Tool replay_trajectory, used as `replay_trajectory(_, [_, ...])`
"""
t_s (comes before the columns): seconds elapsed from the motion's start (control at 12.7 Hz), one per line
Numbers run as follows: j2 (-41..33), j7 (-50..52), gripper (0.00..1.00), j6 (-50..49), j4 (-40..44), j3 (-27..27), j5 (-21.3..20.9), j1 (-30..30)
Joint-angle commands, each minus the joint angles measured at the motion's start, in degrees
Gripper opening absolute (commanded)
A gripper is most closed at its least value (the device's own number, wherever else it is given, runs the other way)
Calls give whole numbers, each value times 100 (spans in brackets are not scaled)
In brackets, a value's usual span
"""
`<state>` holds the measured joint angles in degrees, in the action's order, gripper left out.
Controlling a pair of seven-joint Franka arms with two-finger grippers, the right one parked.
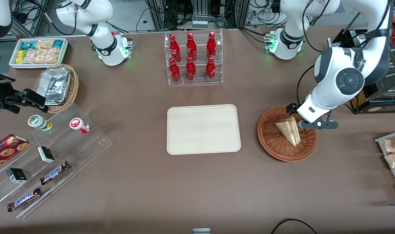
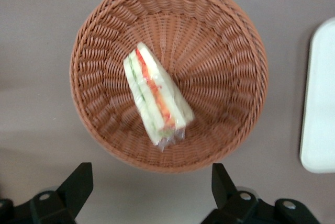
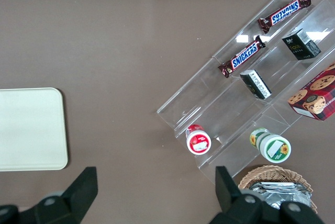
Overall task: Place sandwich from basket to tray
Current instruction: 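Move the left gripper over the wrapped sandwich in the wicker basket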
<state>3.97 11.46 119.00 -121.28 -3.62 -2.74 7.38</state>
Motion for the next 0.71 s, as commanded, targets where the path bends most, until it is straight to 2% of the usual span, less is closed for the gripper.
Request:
replay_trajectory(0.0, [-72, 759, 100, 885, -553, 10, -25, 1])
replay_trajectory(0.32, [112, 2287, 100, 1404, -730, 10, 20, -8])
replay_trajectory(0.63, [200, 3081, 100, 1837, -1012, 10, 20, -8])
